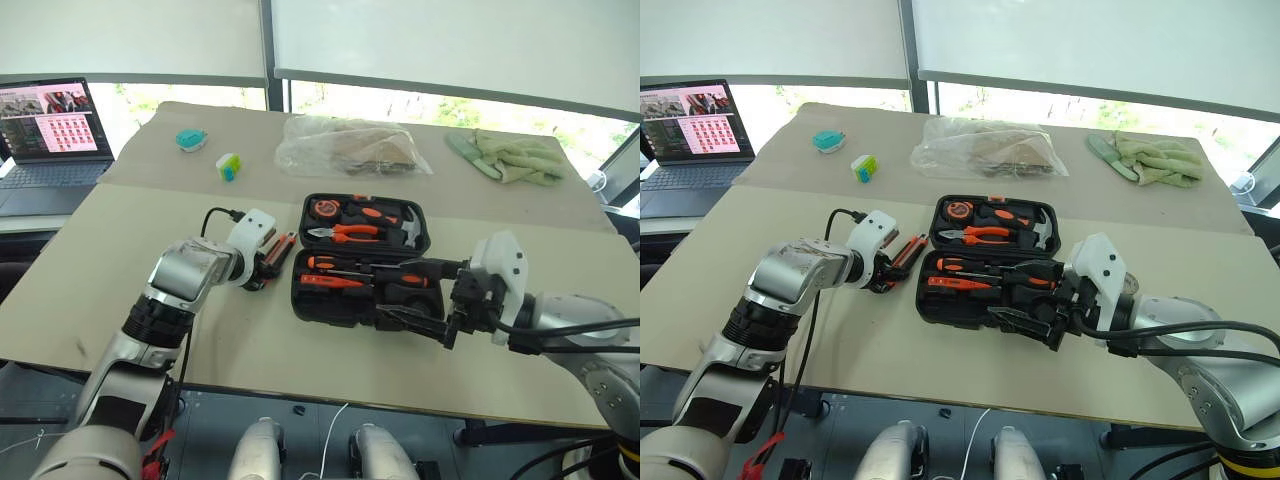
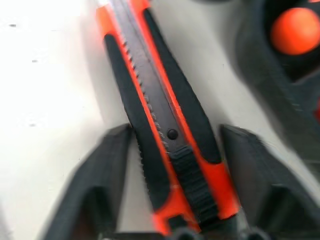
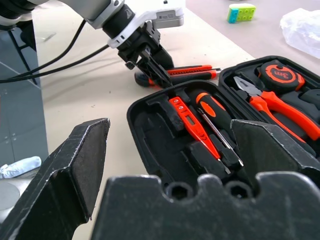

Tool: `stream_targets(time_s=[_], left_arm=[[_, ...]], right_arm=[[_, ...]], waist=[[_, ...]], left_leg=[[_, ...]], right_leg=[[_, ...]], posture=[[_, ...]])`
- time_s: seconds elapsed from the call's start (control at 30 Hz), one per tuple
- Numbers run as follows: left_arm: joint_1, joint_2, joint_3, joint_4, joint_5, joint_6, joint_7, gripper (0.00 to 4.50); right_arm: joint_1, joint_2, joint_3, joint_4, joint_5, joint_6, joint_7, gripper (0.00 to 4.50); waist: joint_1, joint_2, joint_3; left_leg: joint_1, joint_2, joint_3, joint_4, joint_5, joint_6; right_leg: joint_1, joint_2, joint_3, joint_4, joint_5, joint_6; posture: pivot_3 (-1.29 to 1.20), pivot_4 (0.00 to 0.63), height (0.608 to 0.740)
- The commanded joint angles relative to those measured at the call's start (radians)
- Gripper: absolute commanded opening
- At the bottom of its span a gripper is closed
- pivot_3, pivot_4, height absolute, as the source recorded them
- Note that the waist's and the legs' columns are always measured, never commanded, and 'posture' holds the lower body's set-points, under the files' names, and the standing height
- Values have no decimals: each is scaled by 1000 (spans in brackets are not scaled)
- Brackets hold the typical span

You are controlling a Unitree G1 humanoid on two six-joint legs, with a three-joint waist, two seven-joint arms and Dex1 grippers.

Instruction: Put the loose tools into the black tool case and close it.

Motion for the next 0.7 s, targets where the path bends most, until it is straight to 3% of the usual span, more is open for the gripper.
stream_targets(time_s=[0.03, 0.13, 0.3, 0.4, 0.53, 0.7], left_arm=[[15, 34, 40, 37, 11, -19, 0, 1733], [-19, 76, 97, 63, 28, -150, -10, 1733], [-106, 155, 95, 124, 59, -521, -151, 1733], [-150, 135, 99, 57, -98, -583, -442, 1733], [-139, 141, -28, 17, -79, -801, -728, 1733], [-168, 73, -192, 65, 10, -883, -848, 1733]], right_arm=[[5, -3, -54, -39, 18, -7, -4, 4500], [11, -5, -66, -41, 22, -3, -8, 4500], [37, -11, -102, -53, 39, 12, -12, 4500], [60, -24, -124, -59, 42, 23, -9, 4500], [117, -44, -165, -91, 63, 41, -8, 4500], [199, -60, -242, -137, 87, 63, -14, 4500]], waist=[[0, 0, 0], [-7, 0, 0], [-11, -2, 2], [6, -2, 2], [11, -2, 1], [3, -1, 1]], left_leg=[[0, 0, 0, 0, 0, 0], [0, 0, 0, 0, 0, 0], [-3, 1, 0, -1, 0, 0], [-9, -1, 0, -1, 0, 0], [-11, -2, 1, -1, -2, 3], [-11, -2, 0, -1, -2, 4]], right_leg=[[0, 0, 0, 0, 0, 0], [-1, 0, 0, 0, 0, 0], [-3, 1, 0, 0, 0, -1], [-7, -1, -1, -2, 1, 1], [-5, -3, -2, -9, 1, 3], [-5, -2, -2, -9, 1, 3]], posture=[[0, 150, 740], [0, 150, 740], [0, 150, 740], [0, 150, 740], [0, 150, 740], [0, 150, 740]])
